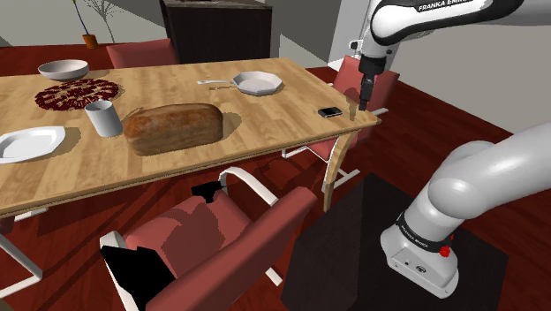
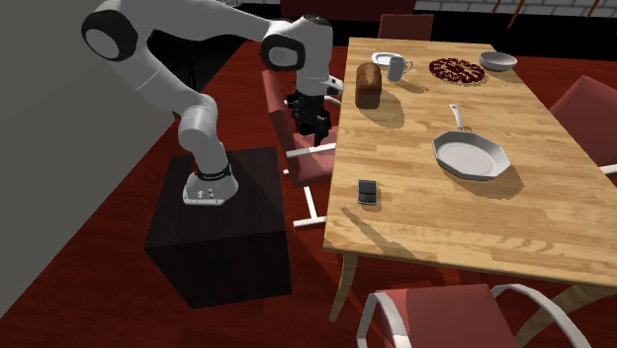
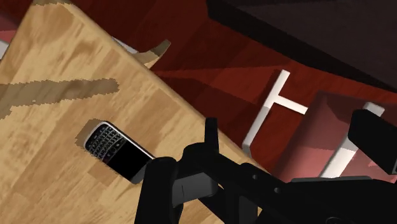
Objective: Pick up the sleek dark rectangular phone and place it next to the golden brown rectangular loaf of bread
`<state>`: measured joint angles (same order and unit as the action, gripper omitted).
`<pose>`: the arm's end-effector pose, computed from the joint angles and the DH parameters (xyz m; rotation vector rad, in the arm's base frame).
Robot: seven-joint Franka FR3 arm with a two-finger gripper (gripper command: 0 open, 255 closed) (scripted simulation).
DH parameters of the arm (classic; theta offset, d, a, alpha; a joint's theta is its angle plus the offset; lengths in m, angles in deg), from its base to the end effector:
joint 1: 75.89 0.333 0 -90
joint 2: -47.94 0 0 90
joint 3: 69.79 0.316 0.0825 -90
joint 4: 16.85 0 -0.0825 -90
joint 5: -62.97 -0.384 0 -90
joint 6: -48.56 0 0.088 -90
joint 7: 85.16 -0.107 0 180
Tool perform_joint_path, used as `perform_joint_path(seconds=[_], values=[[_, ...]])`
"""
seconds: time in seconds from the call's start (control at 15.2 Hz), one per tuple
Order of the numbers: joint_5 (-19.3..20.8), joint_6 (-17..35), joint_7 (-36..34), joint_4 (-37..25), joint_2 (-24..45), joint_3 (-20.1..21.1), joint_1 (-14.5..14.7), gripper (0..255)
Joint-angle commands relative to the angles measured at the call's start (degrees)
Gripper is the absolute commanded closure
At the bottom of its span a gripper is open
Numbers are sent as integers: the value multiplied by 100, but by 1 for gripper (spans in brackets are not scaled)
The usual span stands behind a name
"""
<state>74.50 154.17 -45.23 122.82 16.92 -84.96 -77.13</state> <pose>0.3623 -0.1300 0.4822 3.0160 0.7897 -0.1292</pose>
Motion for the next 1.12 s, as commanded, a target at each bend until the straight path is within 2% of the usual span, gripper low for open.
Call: perform_joint_path(seconds=[0.0,0.26,0.46,0.79,1.06], values=[[63,317,514,-69,304,-277,23,0],[-20,863,1528,-440,1097,-795,134,0],[-260,1217,2345,-816,1772,-1140,236,0],[-1012,1621,3818,-1627,3027,-1528,310,0],[-1767,1716,4979,-2446,4080,-1546,136,0]])
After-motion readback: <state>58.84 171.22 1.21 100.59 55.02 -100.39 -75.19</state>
